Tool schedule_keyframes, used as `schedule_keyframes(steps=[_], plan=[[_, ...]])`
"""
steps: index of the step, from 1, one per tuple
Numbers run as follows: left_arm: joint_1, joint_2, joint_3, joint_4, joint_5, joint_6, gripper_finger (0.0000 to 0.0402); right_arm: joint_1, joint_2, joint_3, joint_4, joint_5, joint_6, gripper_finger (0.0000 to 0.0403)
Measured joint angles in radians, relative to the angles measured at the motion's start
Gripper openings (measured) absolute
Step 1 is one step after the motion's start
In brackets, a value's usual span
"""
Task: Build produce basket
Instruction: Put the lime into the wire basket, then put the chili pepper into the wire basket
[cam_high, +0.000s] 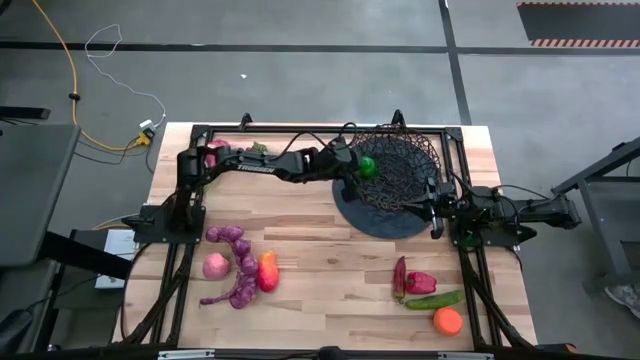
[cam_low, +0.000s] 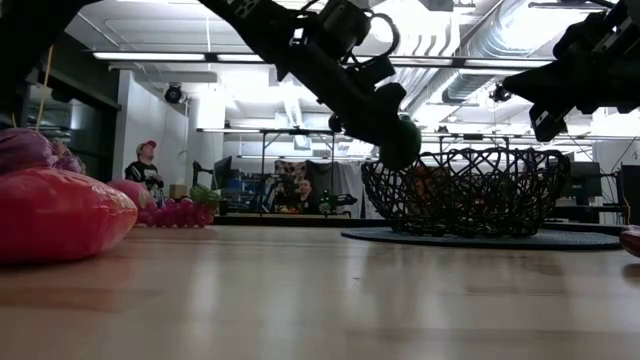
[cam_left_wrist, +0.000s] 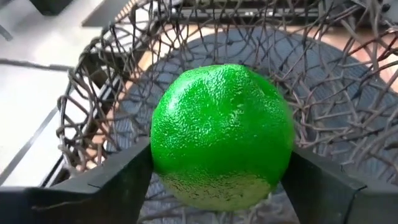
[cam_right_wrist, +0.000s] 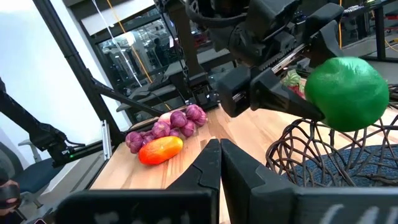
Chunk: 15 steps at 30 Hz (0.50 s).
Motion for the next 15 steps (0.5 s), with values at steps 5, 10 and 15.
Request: schedule_keyframes(steps=[5, 10, 15], plan=[[0.006, -0.002, 0.068, -0.097, -0.010, 0.008, 0.0334, 0.000, 0.000, 0.000, 0.000, 0.000, 0.000, 0.0000], [0.017, -0.002, 0.148, -0.192, -0.016, 0.015, 0.0335, 0.000, 0.000, 0.000, 0.000, 0.000, 0.000, 0.0000], [0.037, -0.002, 0.238, -0.307, -0.018, 0.015, 0.0335, 0.000, 0.000, 0.000, 0.000, 0.000, 0.000, 0.0000]])
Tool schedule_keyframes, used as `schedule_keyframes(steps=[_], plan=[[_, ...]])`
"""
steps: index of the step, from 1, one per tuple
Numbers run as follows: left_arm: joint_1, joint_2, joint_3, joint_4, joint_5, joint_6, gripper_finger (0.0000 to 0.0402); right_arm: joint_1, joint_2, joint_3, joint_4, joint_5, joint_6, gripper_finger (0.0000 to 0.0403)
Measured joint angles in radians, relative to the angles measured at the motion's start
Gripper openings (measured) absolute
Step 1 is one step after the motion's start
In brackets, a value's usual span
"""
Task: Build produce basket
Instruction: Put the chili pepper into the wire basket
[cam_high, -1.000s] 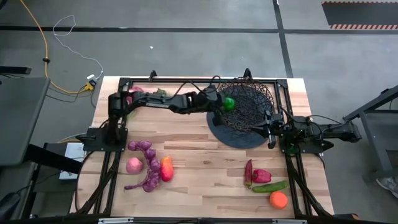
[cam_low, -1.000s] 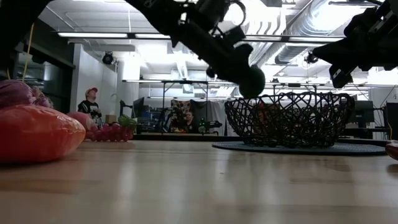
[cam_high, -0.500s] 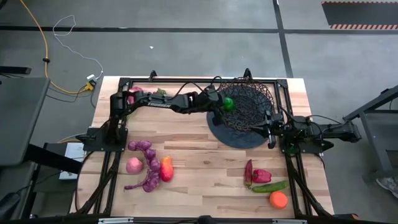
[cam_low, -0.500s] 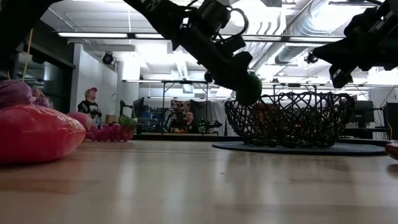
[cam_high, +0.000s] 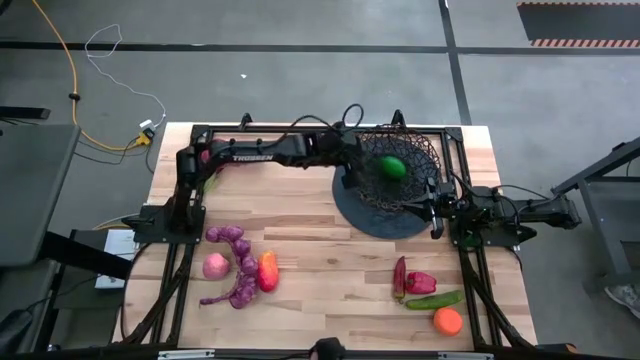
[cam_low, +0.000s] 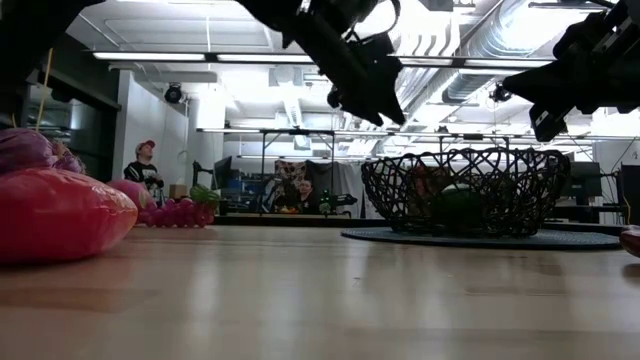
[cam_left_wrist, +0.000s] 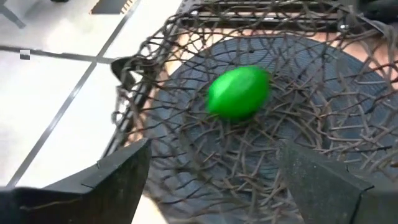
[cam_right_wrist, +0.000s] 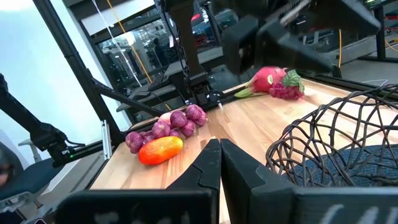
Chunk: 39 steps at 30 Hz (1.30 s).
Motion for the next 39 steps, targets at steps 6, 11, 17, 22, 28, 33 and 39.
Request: schedule_keyframes(steps=[6, 11, 17, 22, 28, 33, 39], plan=[[0.036, -0.051, 0.105, -0.167, 0.087, -0.028, 0.0335, 0.000, 0.000, 0.000, 0.000, 0.000, 0.000, 0.0000], [0.091, -0.189, 0.000, -0.078, 0.269, -0.169, 0.0335, 0.000, 0.000, 0.000, 0.000, 0.000, 0.000, 0.0000], [0.125, -0.428, -0.372, 0.366, 0.374, -0.305, 0.0335, 0.000, 0.000, 0.000, 0.000, 0.000, 0.000, 0.0000], [0.119, -0.640, -0.682, 0.642, 0.397, -0.392, 0.0335, 0.000, 0.000, 0.000, 0.000, 0.000, 0.000, 0.0000], [0.103, -0.906, -0.854, 0.612, 0.377, -0.431, 0.0335, 0.000, 0.000, 0.000, 0.000, 0.000, 0.000, 0.0000], [0.092, -1.089, -0.879, 0.475, 0.284, -0.439, 0.0335, 0.000, 0.000, 0.000, 0.000, 0.000, 0.000, 0.0000], [0.092, -1.224, -0.888, 0.372, 0.261, -0.398, 0.0335, 0.000, 0.001, 0.000, 0.000, 0.000, 0.000, 0.0000]])
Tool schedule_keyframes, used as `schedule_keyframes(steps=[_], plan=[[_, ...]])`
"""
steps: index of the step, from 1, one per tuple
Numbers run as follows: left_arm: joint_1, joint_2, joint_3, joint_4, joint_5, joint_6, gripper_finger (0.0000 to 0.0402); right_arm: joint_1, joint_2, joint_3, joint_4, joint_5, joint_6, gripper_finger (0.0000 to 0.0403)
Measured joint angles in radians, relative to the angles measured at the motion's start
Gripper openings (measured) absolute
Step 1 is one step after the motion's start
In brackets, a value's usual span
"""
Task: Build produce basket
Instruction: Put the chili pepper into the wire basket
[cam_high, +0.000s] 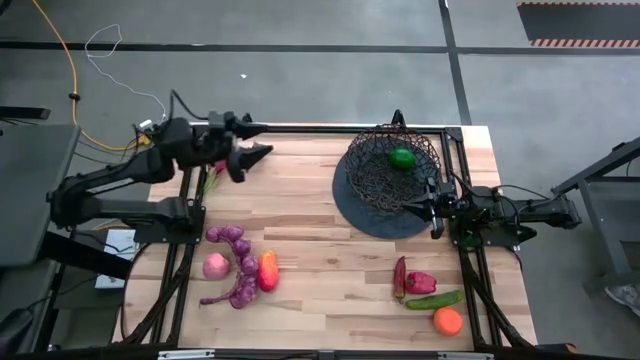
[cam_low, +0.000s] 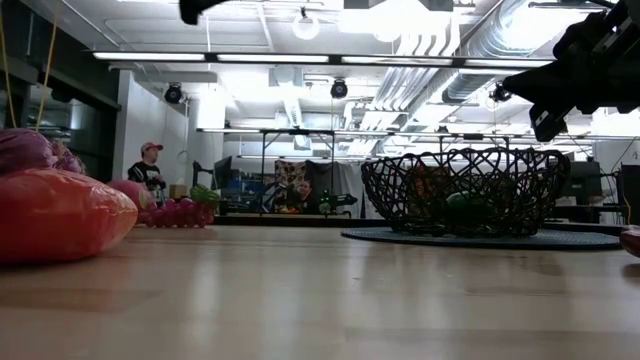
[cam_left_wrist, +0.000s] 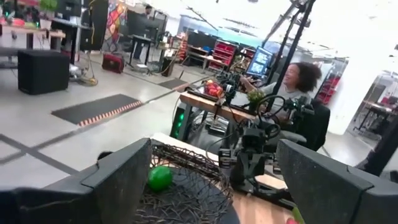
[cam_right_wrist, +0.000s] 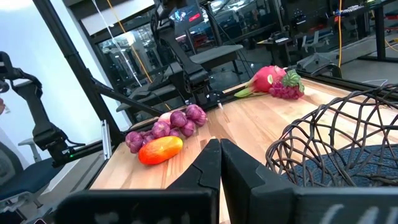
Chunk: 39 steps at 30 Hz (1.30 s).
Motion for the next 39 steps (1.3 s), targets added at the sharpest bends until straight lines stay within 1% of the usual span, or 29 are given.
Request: schedule_keyframes(steps=[3, 7, 10, 12, 14, 17, 19, 20, 22, 25, 27, 33, 37, 39], plan=[[0.000, -0.044, 0.000, -0.031, 0.000, 0.019, 0.0335, 0.000, 0.000, 0.000, 0.000, 0.001, 0.000, 0.0000], [0.000, -0.060, 0.000, -0.047, 0.000, 0.006, 0.0335, 0.000, 0.000, 0.000, 0.001, 0.001, 0.004, 0.0000], [0.000, -0.059, 0.000, -0.047, 0.016, -0.038, 0.0335, 0.000, 0.000, 0.000, 0.003, 0.006, 0.098, 0.0000], [0.000, -0.059, 0.000, -0.048, 0.025, -0.080, 0.0335, -0.003, 0.000, 0.000, 0.024, 0.063, 0.176, 0.0000], [0.000, -0.059, 0.000, -0.047, 0.026, -0.101, 0.0335, -0.004, 0.000, 0.000, 0.092, 0.133, 0.289, 0.0000], [0.000, -0.062, 0.000, -0.059, 0.033, -0.101, 0.0335, -0.004, 0.000, 0.000, 0.240, 0.277, 0.379, 0.0000], [0.000, -0.070, 0.000, -0.082, 0.068, -0.101, 0.0335, -0.004, 0.003, 0.000, 0.366, 0.353, 0.374, 0.0000], [0.000, -0.074, 0.000, -0.093, 0.085, -0.101, 0.0335, -0.004, 0.009, 0.000, 0.440, 0.368, 0.345, 0.0000], [0.000, -0.086, 0.000, -0.137, 0.115, -0.102, 0.0335, -0.004, 0.035, 0.005, 0.573, 0.355, 0.263, 0.0000], [0.000, -0.101, 0.000, -0.183, 0.142, -0.102, 0.0335, -0.004, 0.120, 0.072, 0.674, 0.298, 0.150, 0.0000], [0.000, -0.112, 0.000, -0.205, 0.146, -0.095, 0.0335, -0.004, 0.209, 0.149, 0.680, 0.260, 0.096, 0.0000], [0.000, -0.140, 0.000, -0.228, 0.171, -0.050, 0.0335, -0.003, 0.505, 0.385, 0.618, 0.199, -0.024, 0.0000], [0.000, -0.146, 0.000, -0.238, 0.195, -0.040, 0.0335, -0.004, 0.652, 0.529, 0.514, 0.200, -0.035, 0.0000], [0.000, -0.145, 0.000, -0.242, 0.196, -0.041, 0.0335, -0.011, 0.714, 0.596, 0.460, 0.229, -0.054, 0.0000]])
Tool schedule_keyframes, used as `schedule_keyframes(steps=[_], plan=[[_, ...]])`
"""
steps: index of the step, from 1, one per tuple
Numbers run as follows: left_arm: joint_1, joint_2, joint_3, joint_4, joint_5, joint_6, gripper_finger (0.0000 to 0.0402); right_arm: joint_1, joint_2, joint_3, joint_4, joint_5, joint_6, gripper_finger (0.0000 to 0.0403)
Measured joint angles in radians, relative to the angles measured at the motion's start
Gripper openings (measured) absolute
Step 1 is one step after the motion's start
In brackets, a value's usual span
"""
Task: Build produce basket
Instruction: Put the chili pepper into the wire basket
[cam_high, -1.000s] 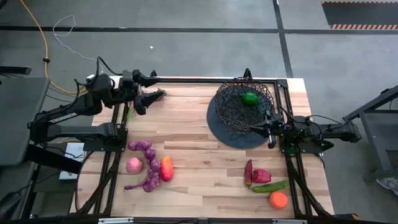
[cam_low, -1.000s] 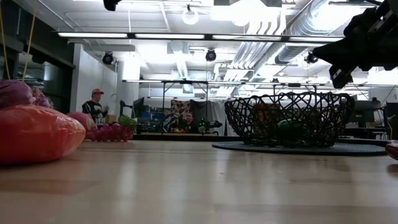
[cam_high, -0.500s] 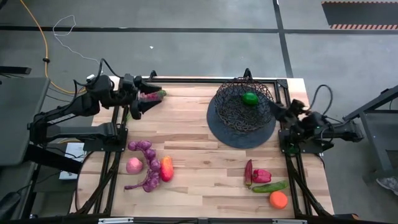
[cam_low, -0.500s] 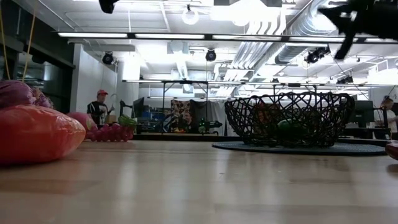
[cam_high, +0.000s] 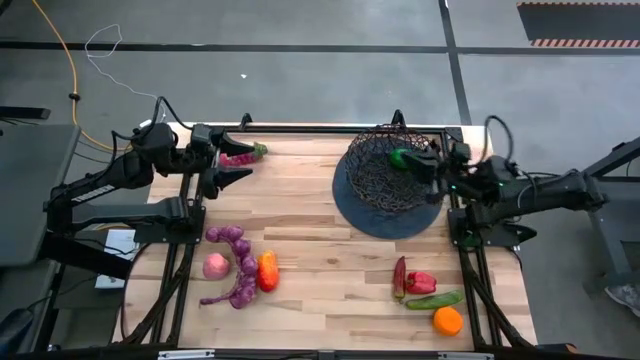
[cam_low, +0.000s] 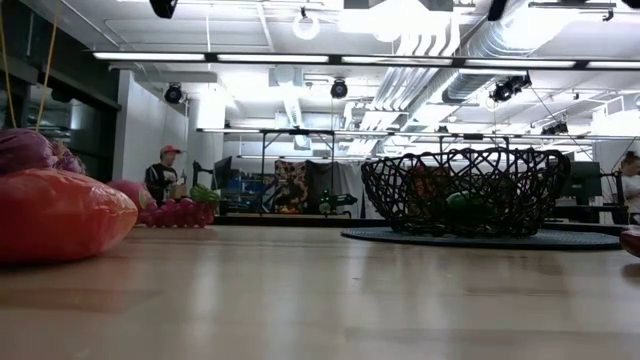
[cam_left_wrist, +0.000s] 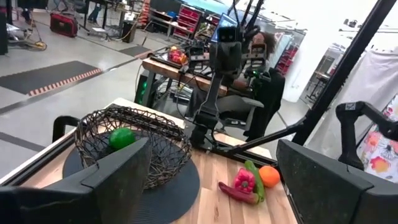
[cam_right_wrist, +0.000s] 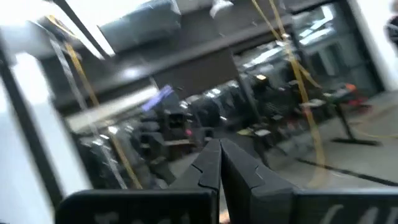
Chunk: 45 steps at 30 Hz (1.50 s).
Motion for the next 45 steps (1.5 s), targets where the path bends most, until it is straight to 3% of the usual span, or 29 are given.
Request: schedule_keyframes(steps=[4, 9, 15, 21, 24, 29, 36, 45], plan=[[0.000, -0.001, 0.000, 0.001, 0.000, -0.007, 0.0335, -0.007, 0.081, 0.133, -0.210, 0.021, 0.010, 0.0001], [0.000, 0.000, 0.000, 0.001, -0.001, -0.007, 0.0335, 0.005, 0.162, 0.360, -0.693, 0.051, 0.137, 0.0031], [0.000, 0.000, 0.000, 0.001, -0.003, -0.007, 0.0335, 0.087, 0.304, 0.630, -1.310, 0.032, 0.443, 0.0136], [0.000, 0.000, 0.000, -0.020, -0.004, -0.007, 0.0335, 0.196, 0.437, 0.647, -1.662, -0.226, 0.827, 0.0244], [0.000, 0.000, 0.000, -0.022, -0.004, -0.007, 0.0335, 0.276, 0.494, 0.574, -1.688, -0.364, 0.955, 0.0279], [0.000, 0.000, 0.000, -0.022, -0.004, -0.007, 0.0335, 0.396, 0.557, 0.432, -1.548, -0.469, 1.150, 0.0303], [0.000, 0.001, 0.000, -0.022, -0.004, -0.007, 0.0335, 0.431, 0.632, 0.270, -1.236, -0.493, 1.374, 0.0305], [0.000, 0.001, 0.000, -0.022, -0.004, 0.000, 0.0335, 0.426, 0.806, 0.245, -1.224, -0.490, 1.487, 0.0305]])
